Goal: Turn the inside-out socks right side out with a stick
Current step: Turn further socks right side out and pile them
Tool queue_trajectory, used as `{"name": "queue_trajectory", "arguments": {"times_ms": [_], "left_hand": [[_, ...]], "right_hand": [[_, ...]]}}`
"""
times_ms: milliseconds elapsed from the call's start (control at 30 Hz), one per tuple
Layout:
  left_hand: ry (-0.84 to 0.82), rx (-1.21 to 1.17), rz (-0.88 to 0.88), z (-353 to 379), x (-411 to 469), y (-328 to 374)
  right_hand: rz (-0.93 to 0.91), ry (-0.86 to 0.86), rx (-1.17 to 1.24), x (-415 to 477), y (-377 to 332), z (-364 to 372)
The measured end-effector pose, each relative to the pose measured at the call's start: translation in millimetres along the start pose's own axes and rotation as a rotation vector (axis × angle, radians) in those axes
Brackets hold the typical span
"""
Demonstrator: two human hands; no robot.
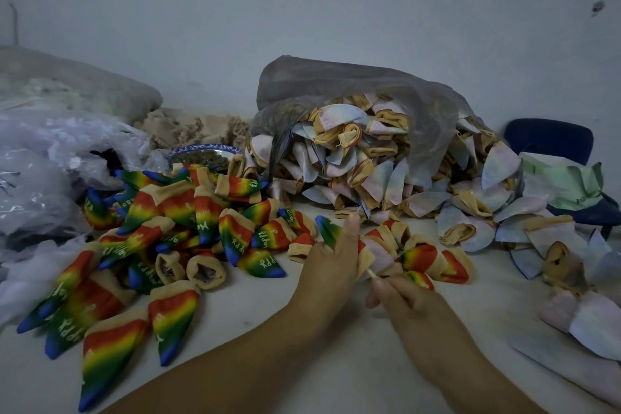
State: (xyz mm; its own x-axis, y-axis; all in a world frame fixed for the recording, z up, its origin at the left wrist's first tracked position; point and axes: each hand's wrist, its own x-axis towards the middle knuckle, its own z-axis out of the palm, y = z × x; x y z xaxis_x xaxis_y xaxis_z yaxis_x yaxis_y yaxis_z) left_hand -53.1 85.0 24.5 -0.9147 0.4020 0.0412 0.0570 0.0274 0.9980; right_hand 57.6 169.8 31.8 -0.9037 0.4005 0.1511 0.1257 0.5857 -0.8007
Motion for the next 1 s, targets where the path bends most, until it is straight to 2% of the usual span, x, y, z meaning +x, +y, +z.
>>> {"name": "queue_trajectory", "arguments": {"times_ms": [67,200,267,367,467,633,767,833,1000], "left_hand": [[0.001,0.033,-0.002,2,1,-1],[0.004,0.047,0.017,4,3,-1],[0.014,0.085,-0.007,3,3,-7],[-0.048,0.051,-0.071,1,0,-12],[-0.019,-0.075,-0.109,0,0,-7],[-0.089,-0.142,-0.068,6,-6,-4],[-0.024,-0.013,-0.014,6,-1,-4],[0.008,0.064,-0.028,7,1,-4],[0.080,-0.072,-0.092,6,3,-11]], "right_hand": [[0.080,-0.011,0.086,-2,-2,6],[0.077,0.005,0.088,-3,-5,9],[-0.007,-0.010,-0.077,-2,-3,-2],[-0.234,-0.006,-0.473,5,3,-31],[-0.349,0.024,-0.593,8,5,-53],[-0.303,-0.025,-0.450,9,3,-36],[-0.109,0.031,-0.102,4,5,-4],[-0.041,0.030,-0.035,3,6,4],[-0.152,-0.019,-0.284,12,8,-14]]}}
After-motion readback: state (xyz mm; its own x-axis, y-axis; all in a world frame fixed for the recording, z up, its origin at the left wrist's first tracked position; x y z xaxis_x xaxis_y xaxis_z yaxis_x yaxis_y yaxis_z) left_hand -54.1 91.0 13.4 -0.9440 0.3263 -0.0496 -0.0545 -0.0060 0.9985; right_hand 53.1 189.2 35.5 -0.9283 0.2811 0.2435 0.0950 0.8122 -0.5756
